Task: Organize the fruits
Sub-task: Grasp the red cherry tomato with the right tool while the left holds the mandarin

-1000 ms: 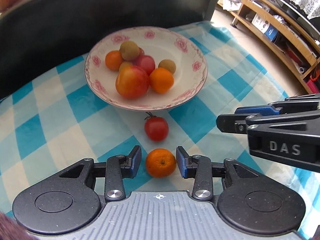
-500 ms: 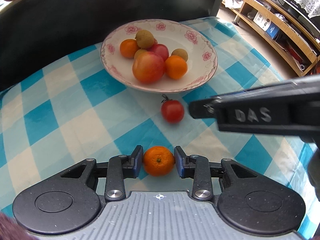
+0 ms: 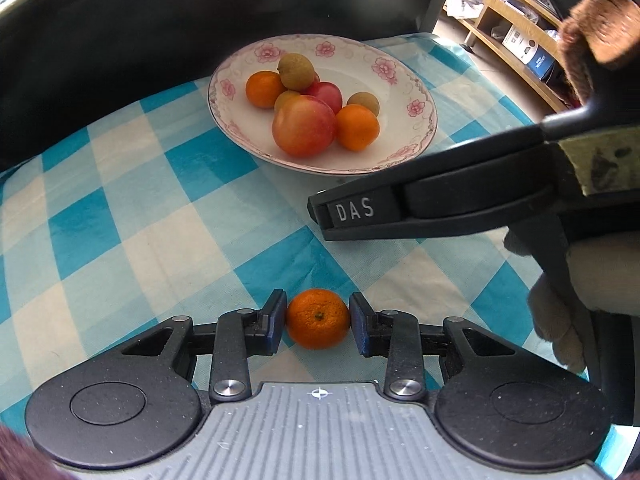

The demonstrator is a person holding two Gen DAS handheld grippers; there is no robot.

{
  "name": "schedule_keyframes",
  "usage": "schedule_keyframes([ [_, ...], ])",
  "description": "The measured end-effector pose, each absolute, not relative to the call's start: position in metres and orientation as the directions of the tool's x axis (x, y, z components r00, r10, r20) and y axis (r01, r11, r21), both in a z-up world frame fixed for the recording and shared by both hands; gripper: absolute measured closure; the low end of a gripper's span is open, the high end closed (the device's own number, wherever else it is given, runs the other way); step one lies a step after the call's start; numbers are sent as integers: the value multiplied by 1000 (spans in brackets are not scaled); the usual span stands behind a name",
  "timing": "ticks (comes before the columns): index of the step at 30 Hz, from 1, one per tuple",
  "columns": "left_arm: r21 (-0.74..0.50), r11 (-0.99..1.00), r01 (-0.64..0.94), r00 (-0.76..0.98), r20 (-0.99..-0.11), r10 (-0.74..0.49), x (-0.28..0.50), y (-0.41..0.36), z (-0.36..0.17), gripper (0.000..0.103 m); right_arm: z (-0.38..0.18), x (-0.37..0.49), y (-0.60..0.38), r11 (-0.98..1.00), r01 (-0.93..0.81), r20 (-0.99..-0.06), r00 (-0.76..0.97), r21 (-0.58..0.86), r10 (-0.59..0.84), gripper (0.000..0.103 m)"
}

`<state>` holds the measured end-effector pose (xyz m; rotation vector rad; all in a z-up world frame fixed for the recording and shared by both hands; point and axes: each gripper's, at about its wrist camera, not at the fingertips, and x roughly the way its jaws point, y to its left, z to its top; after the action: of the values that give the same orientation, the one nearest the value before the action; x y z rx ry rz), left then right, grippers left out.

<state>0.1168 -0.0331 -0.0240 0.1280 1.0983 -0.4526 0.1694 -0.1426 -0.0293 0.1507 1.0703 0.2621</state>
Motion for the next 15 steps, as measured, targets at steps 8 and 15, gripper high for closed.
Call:
schedule_keyframes([
  [8,-88,898,431,380,-885,-269,114,-40,-24,61,-28,165,-141,968,-188,-869,437,165,233,71],
  [15,-57,892,449,391,-885,-253,104,-48,-26,61,-21,126,-174,983,-166,-901,409,78,141,71],
])
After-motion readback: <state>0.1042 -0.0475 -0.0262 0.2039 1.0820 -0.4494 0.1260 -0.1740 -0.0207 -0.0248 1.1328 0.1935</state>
